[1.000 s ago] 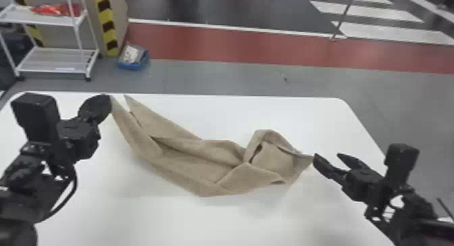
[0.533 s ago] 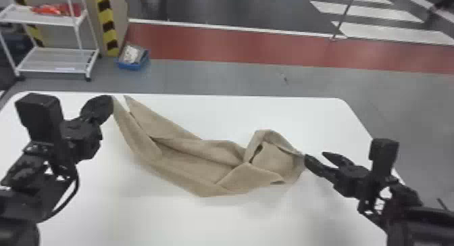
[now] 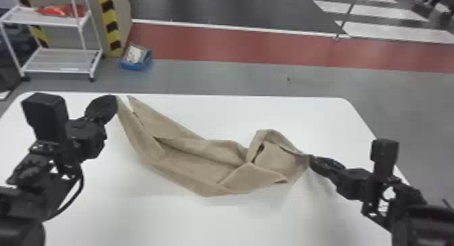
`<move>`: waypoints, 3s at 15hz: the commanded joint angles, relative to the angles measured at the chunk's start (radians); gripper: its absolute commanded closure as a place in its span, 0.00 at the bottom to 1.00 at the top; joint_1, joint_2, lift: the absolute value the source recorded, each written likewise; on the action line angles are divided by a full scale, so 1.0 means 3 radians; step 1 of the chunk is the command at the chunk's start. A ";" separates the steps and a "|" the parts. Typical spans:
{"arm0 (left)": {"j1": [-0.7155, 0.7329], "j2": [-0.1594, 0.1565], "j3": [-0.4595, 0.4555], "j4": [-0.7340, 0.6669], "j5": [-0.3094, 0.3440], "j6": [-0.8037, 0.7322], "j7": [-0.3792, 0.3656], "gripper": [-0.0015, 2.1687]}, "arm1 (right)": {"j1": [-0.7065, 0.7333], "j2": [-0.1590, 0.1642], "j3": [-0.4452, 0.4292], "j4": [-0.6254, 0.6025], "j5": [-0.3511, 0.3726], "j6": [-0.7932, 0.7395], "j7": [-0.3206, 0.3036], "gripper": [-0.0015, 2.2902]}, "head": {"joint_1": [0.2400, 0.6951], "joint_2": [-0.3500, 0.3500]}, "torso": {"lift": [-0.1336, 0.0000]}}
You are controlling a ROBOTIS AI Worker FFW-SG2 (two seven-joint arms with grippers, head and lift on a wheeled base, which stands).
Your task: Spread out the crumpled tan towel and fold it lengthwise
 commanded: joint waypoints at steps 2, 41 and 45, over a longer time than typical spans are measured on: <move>0.0025 0.0005 0.0022 -0.0041 0.0005 0.0010 0.0044 0.82 | 0.0071 0.0022 0.0010 -0.0204 -0.0030 0.0000 0.0025 0.75 | 1.00 0.27 | 0.07; 0.0087 0.0189 0.0032 -0.0409 0.0823 0.0644 0.0576 0.48 | 0.0347 0.0211 -0.0915 -0.0383 -0.0868 -0.0071 -0.0573 0.75 | 1.00 0.16 | 0.07; 0.0245 0.0179 -0.0403 -0.0491 0.0777 0.0655 0.0479 0.25 | 0.0613 0.0344 -0.0946 -0.0552 -0.0822 -0.0184 -0.0389 0.75 | 1.00 0.06 | 0.07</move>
